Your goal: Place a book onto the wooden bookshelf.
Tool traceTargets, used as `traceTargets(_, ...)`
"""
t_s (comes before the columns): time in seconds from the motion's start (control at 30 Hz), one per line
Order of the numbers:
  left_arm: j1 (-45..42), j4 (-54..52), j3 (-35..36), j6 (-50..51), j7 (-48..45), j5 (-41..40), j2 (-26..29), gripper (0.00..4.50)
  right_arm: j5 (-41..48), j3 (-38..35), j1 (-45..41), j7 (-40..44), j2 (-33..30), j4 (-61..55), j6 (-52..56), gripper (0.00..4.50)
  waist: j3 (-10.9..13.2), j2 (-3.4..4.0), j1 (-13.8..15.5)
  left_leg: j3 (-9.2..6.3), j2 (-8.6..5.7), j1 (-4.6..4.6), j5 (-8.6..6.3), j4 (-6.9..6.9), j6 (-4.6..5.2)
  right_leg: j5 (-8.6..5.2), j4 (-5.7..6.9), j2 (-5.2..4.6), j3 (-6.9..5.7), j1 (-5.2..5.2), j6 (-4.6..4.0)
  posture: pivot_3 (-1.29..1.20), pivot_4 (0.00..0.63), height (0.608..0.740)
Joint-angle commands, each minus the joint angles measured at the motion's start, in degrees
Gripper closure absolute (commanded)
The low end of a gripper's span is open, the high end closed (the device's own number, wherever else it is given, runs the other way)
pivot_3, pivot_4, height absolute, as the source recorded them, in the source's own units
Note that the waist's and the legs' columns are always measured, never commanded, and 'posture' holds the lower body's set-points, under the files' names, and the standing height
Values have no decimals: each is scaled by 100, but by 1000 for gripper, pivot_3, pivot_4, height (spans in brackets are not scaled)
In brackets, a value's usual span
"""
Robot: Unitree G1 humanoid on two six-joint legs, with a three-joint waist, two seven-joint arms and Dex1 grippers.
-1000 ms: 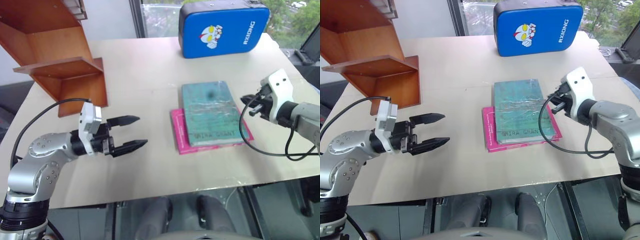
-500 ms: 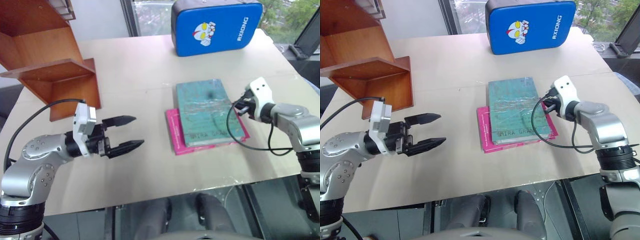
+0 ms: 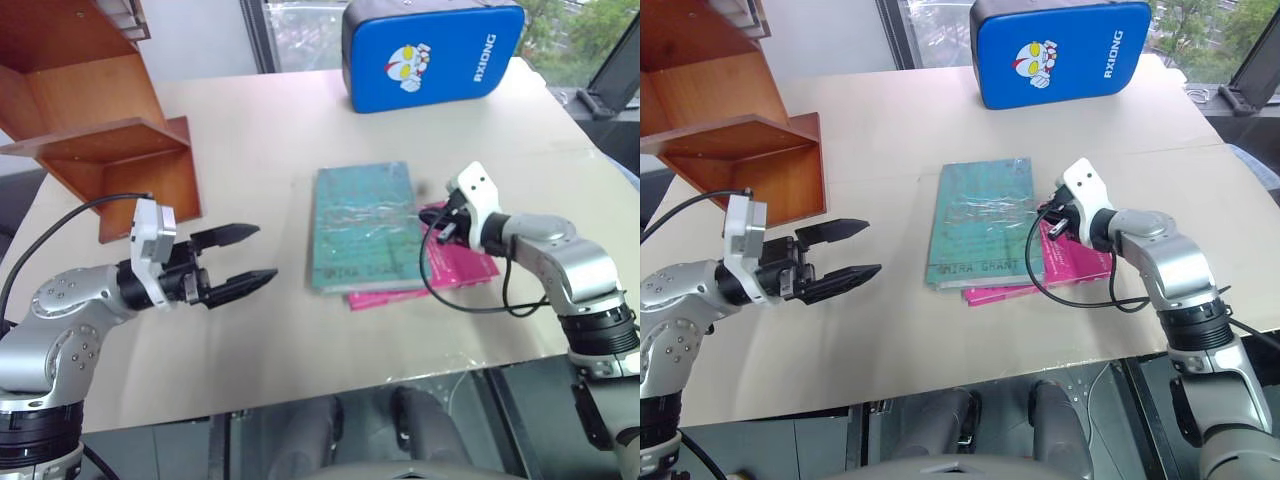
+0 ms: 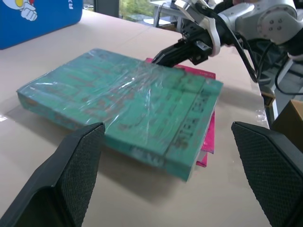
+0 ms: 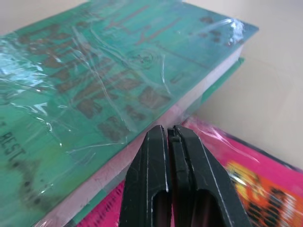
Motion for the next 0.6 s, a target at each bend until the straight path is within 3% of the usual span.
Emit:
traceTargets(0.03, 10, -54, 296, 172, 268, -232, -35, 0, -70, -81, 169, 27, -65, -370, -223, 4332, 0, 0, 1, 0, 0, 0, 0, 0, 0, 0, 0, 0, 0, 0, 0, 0, 150, 736)
traceTargets(0.2, -51, -17, 317, 738, 1100, -350, -168, 0, 131, -611, 726, 309, -496, -958, -494, 4332, -1, 1, 26, -3, -7, -3, 0, 1, 0, 0, 1, 0, -3, 0, 0, 0, 150, 736)
traceTargets(0.23, -119, 20, 285, 930, 1273, -439, -205, 0, 313, -852, 901, 431, -631, -1161, -431, 3826, -1, 1, 22, -1, -8, -3, 0, 4, 0, 1, 1, 0, -1, 0, 1, 0, 150, 736)
traceTargets(0.27, -207, 71, 258, 1097, 1435, -519, -249, 0, 461, -1064, 1093, 559, -779, -1386, -395, 3595, -1, 1, 29, -1, -9, -2, 0, 5, 1, 1, 3, -1, 0, 1, 1, 0, 150, 736)
traceTargets(0.4, -712, 456, 40, 1959, 1981, -687, -226, 0, 1341, -1993, 1707, 853, -1168, -2420, -52, 1709, -4, 0, 63, -11, -5, -2, 0, 7, 0, 1, 13, 4, -11, 2, 1, 0, 150, 736)
traceTargets(0.5, -1372, 1121, -178, 3101, 2164, -1096, -183, 0, 2085, -2780, 2203, 928, -1501, -3316, 342, 310, -4, 0, 59, -5, -6, 6, 0, 8, 0, 0, 29, 3, -4, 3, 2, 0, 150, 736)
traceTargets(0.53, -1635, 1407, -263, 3485, 2224, -1183, -192, 0, 2461, -3062, 2331, 911, -1589, -3576, 514, 37, -5, -3, 60, -5, -6, 8, 0, 11, 1, 0, 35, 3, -4, 3, 2, 0, 150, 736)
traceTargets(0.6, -2122, 1960, -411, 3995, 2324, -1182, -253, 0, 3009, -3499, 2538, 861, -1728, -4017, 645, 37, -6, -4, 45, -5, -8, 10, -1, 21, 2, 0, 51, 4, -6, 4, 2, 0, 150, 736)
